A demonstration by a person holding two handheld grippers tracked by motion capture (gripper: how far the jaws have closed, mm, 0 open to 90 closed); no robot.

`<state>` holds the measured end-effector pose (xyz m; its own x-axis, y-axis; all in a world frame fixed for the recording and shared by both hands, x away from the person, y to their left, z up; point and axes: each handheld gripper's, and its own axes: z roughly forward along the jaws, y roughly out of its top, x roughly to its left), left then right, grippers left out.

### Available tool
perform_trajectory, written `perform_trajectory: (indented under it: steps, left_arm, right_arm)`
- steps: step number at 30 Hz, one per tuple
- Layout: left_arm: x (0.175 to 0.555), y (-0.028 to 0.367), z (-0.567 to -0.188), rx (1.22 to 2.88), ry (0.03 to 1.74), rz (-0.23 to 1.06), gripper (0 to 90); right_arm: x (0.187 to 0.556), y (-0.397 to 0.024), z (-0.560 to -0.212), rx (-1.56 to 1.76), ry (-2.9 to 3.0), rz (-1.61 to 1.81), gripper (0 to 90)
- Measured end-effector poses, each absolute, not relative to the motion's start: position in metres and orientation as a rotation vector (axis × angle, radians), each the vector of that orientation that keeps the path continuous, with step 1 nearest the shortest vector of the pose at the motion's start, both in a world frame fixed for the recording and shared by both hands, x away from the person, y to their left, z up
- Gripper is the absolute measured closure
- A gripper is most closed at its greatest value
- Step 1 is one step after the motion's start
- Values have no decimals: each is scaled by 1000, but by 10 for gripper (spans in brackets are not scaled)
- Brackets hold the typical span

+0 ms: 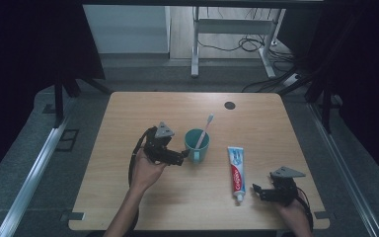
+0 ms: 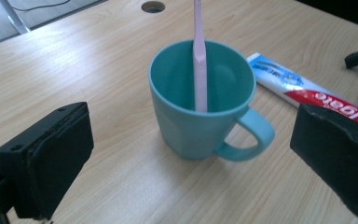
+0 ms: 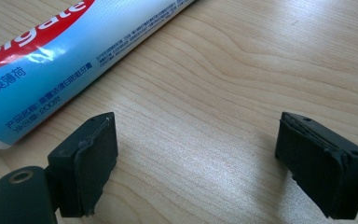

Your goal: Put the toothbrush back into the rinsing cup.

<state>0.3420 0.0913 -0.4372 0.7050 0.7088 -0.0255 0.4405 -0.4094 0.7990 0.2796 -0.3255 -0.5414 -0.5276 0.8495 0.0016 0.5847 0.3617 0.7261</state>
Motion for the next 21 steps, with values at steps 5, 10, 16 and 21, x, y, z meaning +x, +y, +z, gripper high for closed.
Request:
perform_trajectory:
  steps: [5, 10, 16, 21]
  left_arm:
    - [336, 95, -442, 2081, 868, 410, 0]
    - [330, 99, -450, 2090, 870, 413, 0]
    - [322, 105, -462, 2095, 881, 411, 0]
    - [315, 111, -472, 2096, 891, 413, 0]
  right_arm:
    - [280, -326, -542, 1250, 2254, 971, 125]
    - [280, -326, -541, 1251, 2255, 970, 125]
    - [280, -325, -541, 1255, 2254, 971, 125]
    - [280, -325, -541, 1255, 2254, 970, 125]
